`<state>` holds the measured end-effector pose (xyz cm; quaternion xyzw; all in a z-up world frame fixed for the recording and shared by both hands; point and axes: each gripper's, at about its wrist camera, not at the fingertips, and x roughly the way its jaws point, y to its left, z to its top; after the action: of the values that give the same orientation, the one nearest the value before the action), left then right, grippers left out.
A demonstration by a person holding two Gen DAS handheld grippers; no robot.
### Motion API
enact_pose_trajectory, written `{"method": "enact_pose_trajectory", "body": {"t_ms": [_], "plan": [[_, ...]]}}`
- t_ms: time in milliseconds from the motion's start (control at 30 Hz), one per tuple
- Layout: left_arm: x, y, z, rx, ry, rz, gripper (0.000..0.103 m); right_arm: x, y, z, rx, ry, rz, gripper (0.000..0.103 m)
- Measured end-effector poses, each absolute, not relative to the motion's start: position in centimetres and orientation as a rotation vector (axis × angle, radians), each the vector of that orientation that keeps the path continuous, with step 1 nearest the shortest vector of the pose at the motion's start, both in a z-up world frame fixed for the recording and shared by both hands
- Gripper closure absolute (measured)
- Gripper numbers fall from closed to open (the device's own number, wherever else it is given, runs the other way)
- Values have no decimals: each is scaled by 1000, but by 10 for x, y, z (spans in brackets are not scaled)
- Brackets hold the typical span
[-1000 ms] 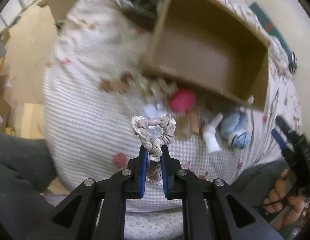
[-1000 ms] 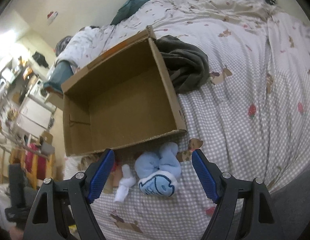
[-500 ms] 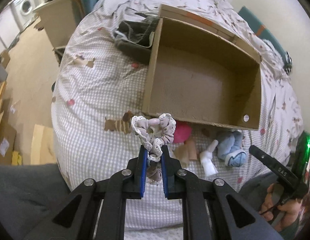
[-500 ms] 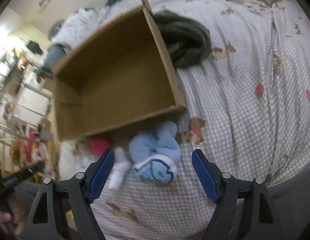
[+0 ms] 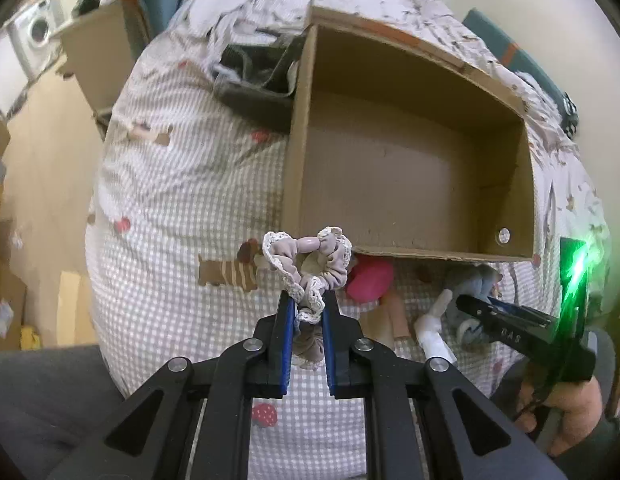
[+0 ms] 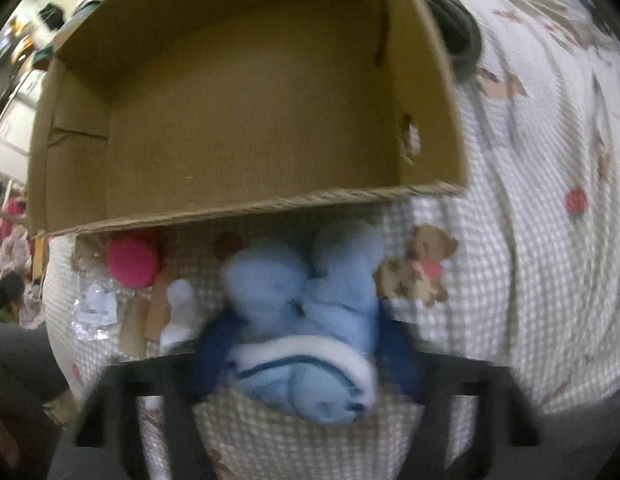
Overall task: Organize soft objects
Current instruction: 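Grasp the beige lace scrunchie with the left gripper while the right grasps the blue plush sock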
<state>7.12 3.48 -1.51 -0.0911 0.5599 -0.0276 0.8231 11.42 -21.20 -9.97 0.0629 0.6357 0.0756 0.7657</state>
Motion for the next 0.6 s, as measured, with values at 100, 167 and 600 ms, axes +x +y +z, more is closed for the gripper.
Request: {"method": "enact_pose_trajectory", "body": {"t_ms": [100,167,600], "plan": [[69,31,-18,-171,1184,-58,91,111,-213,-99,165,1365,170,75],[69,29,-23,-170,1201,-54,91,106,-219,-90,189,1342,180,77],[66,22,-18,-163,1188,-50,91,68,-233,-39,235,1223,186,78]]}}
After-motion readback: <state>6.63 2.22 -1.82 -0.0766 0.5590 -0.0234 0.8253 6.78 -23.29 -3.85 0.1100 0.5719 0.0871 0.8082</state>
